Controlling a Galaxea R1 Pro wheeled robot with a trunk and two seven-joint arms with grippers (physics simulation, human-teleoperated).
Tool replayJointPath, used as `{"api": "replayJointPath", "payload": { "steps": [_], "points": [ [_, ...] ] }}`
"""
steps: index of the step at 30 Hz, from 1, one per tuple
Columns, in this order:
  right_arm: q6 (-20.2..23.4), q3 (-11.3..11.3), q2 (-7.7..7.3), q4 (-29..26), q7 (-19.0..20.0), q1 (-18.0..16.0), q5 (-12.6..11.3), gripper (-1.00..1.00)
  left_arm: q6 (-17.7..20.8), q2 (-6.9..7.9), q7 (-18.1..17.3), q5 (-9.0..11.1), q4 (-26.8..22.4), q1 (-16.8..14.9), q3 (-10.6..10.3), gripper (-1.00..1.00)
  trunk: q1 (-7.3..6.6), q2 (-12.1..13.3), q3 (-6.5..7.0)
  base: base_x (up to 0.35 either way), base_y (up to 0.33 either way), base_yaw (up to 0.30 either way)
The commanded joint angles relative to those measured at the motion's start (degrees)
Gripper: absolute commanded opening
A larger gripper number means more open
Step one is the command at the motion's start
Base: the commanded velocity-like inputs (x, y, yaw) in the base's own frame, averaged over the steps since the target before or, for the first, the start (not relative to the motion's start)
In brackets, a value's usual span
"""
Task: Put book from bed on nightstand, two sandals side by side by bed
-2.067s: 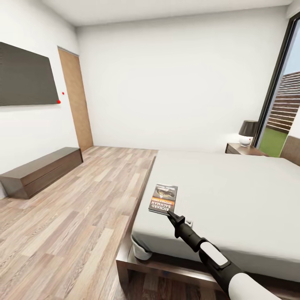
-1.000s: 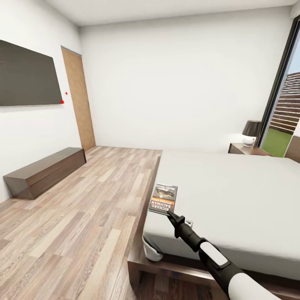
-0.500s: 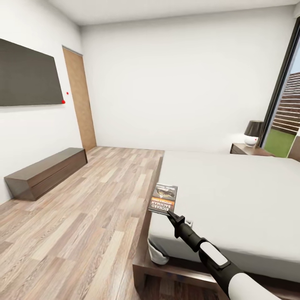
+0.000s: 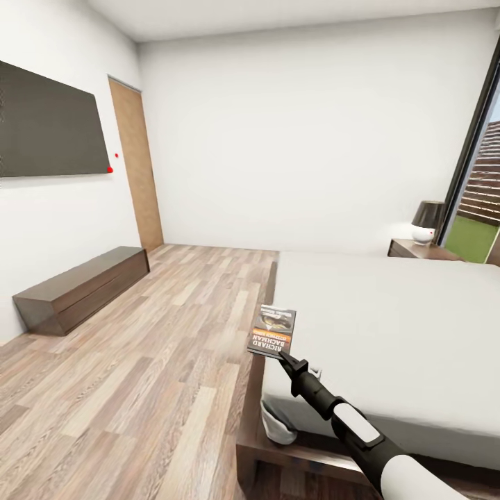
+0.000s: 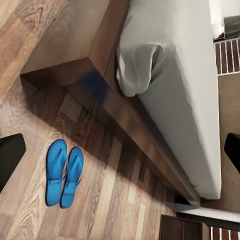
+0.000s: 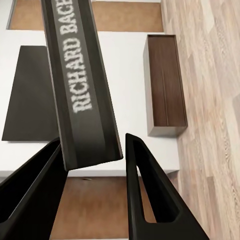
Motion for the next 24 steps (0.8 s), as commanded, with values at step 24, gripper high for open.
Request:
{"api": "replayJointPath", "payload": {
  "steps": [24],
  "points": [
    [0.27, 0.31, -0.08, 0.01, 2.02, -0.07, -0.66, -1.00, 0.60, -0.07, -0.14, -0.11, 0.01, -0.03, 0.32, 1.00, -0.01, -0.03, -0.06, 0.001, 0.177, -0.006]
  ]
}}
